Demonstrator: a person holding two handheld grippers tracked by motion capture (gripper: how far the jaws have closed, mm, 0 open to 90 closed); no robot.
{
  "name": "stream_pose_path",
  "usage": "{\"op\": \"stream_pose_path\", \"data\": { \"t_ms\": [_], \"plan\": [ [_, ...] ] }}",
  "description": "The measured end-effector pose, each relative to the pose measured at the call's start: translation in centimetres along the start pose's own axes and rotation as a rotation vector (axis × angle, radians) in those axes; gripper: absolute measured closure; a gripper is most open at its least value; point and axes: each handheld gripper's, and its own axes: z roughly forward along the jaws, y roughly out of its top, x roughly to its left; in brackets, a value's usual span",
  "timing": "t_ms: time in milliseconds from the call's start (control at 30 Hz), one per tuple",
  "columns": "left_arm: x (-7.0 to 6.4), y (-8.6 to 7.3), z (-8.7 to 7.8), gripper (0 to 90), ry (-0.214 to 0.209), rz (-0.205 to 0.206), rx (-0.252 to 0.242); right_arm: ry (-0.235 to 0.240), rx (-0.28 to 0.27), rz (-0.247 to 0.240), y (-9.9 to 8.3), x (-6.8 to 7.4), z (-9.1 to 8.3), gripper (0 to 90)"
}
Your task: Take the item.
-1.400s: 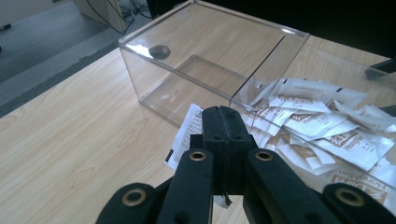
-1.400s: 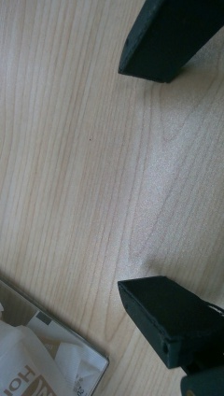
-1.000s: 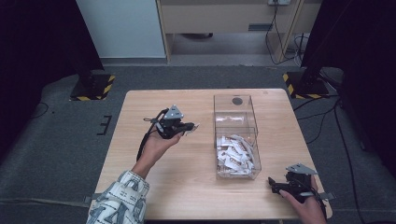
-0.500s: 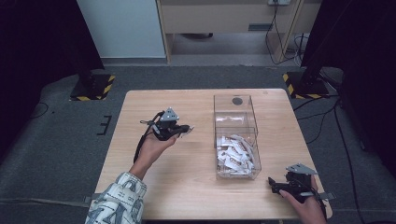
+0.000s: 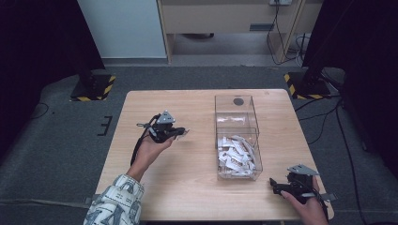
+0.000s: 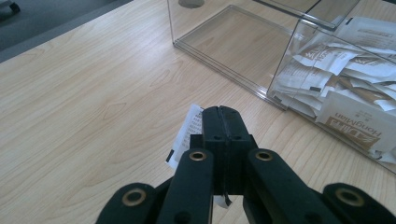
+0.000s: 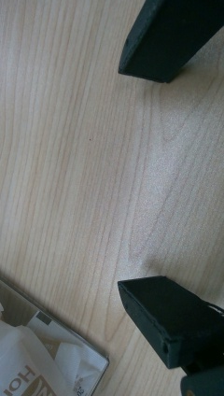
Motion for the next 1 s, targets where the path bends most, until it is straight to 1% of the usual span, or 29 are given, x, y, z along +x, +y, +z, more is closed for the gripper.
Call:
{"op": "stream_pose_path", "data": {
  "t_ms": [167, 533, 600, 633, 867, 1000],
  "plan": [
    [0.5, -0.6, -0.3, 90.0, 0.005, -0.005, -0.001, 0.0, 0.0, 0.0, 0.0, 0.0, 0.0, 0.8],
    [1.6, -1.9, -1.0, 89.9, 0.032, -0.022, -0.002, 0.0, 0.0, 0.0, 0.0, 0.0, 0.0, 0.9],
    [1.8, -2.2, -1.0, 90.0, 0.037, -0.03, 0.003, 0.0, 0.0, 0.0, 0.0, 0.0, 0.0, 0.8],
    [2.1, -2.6, -1.1, 90.0, 0.047, -0.035, 0.008, 0.0, 0.0, 0.0, 0.0, 0.0, 0.0, 0.8],
    [2.6, -3.4, -1.5, 90.0, 0.056, -0.04, 0.015, 0.0, 0.0, 0.0, 0.0, 0.0, 0.0, 0.8],
    [2.8, -4.1, -1.6, 90.0, 0.063, -0.05, 0.018, 0.0, 0.0, 0.0, 0.0, 0.0, 0.0, 0.9]
  ]
}}
